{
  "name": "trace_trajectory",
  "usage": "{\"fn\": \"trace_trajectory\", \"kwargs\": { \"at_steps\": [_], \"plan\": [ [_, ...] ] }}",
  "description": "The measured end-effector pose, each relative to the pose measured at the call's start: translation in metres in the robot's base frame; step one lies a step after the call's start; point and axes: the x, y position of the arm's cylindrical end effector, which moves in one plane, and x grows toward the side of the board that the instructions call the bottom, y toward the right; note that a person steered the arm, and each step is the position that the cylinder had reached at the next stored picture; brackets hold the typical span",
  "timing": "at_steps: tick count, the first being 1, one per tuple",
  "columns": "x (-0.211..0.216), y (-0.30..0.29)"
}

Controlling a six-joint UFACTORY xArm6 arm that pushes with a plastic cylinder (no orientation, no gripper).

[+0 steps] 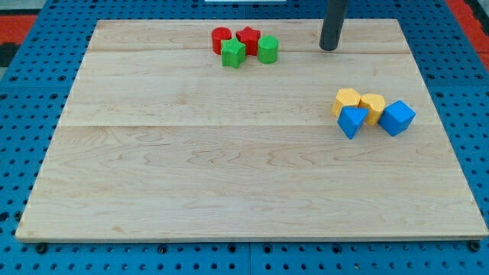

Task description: Slide your arm to the center right

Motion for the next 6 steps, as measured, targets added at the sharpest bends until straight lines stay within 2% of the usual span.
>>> {"fn": "trace_trajectory", "kwargs": {
  "at_steps": [1, 2, 3, 5, 6],
  "plan": [
    [0.001, 0.002],
    [-0.007, 0.064],
    [-0.002, 0.182],
    [0.089, 0.199],
    [0.171, 0.19]
  ]
}}
